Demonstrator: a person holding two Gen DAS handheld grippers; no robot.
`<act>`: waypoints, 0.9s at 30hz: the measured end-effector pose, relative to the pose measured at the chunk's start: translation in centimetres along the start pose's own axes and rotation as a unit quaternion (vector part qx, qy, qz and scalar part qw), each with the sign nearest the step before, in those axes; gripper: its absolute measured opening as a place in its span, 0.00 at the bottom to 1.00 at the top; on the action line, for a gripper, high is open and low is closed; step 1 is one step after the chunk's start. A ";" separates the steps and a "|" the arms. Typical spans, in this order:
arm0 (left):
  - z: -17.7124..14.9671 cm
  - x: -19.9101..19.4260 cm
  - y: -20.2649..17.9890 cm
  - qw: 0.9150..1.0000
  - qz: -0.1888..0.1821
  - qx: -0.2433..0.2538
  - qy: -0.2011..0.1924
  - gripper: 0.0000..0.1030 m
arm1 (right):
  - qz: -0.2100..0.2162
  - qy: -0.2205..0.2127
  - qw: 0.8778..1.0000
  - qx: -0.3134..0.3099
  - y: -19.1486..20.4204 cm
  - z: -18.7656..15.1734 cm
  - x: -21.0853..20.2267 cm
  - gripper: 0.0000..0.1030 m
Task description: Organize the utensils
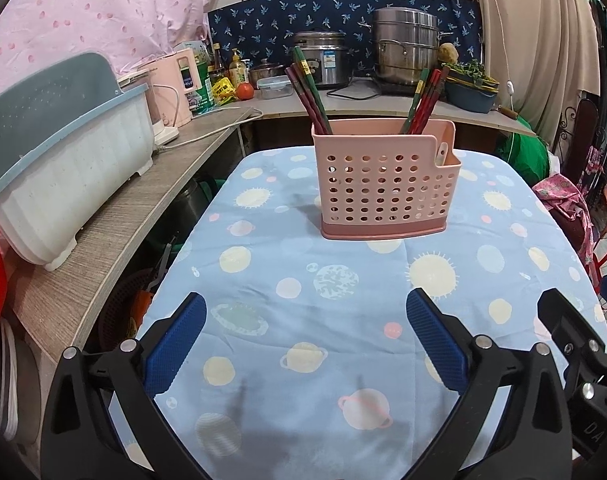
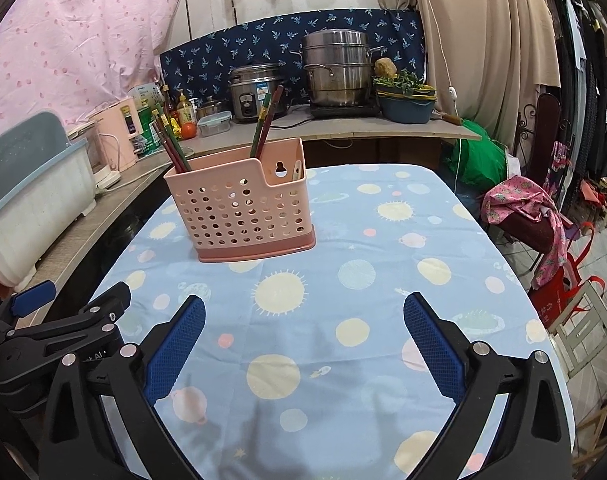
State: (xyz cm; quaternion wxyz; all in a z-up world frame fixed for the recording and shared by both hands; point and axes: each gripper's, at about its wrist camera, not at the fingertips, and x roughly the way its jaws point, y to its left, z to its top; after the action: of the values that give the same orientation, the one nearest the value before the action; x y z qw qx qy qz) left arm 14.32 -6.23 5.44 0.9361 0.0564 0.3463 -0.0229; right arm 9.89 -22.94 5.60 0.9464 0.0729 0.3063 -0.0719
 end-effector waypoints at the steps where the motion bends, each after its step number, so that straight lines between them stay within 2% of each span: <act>1: 0.0 0.0 0.0 1.000 0.001 0.000 0.000 0.93 | 0.000 0.001 1.000 0.000 0.1 0.0 0.0 0.93; 27: -0.2 0.2 0.6 1.000 0.007 -0.005 -0.002 0.93 | -0.004 0.000 1.000 -0.006 0.9 -0.3 0.1 0.93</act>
State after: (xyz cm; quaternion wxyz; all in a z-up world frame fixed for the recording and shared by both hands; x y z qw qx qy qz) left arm 14.42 -5.64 5.22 0.9371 0.0546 0.3445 -0.0148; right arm 10.00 -22.02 5.34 0.9467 0.0664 0.3066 -0.0735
